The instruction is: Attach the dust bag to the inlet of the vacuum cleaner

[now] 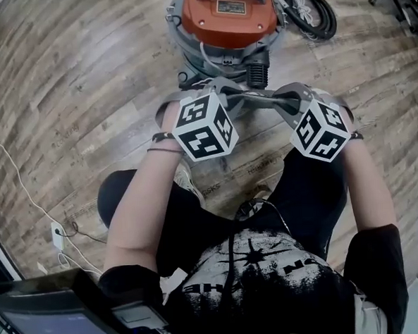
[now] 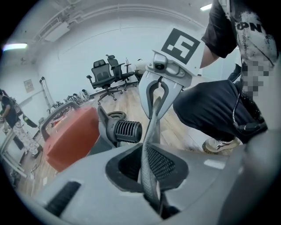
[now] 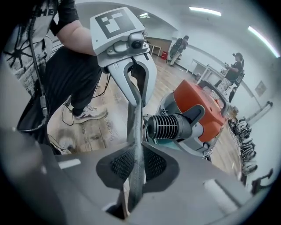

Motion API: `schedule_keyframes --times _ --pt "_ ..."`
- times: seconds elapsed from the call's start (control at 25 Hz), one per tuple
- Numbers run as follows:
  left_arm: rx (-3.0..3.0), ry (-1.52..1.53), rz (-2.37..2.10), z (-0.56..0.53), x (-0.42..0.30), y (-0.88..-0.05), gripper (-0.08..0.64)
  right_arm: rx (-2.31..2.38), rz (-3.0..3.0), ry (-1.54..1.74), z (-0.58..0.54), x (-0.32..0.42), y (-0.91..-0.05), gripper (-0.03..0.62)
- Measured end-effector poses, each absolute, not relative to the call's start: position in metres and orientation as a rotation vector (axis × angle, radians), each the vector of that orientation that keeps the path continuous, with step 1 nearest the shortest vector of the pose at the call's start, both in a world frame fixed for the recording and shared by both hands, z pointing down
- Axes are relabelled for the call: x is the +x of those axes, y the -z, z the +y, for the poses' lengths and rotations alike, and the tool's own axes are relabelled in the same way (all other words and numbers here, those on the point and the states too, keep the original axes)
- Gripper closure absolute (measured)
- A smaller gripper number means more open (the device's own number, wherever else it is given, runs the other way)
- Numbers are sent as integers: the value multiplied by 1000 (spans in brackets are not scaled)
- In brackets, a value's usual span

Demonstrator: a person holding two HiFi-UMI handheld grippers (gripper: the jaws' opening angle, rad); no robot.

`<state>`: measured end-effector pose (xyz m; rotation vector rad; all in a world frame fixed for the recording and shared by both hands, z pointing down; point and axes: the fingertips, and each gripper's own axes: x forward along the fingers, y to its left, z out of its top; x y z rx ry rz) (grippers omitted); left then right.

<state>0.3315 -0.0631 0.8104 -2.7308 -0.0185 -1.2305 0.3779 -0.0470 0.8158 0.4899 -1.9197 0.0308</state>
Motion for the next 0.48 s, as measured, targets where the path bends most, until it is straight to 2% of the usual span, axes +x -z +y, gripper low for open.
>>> schedule_keyframes --times 0.48 --pt "-2780 1155 31 -80 340 -790 535 581 -1865 -21 -73 390 -796 557"
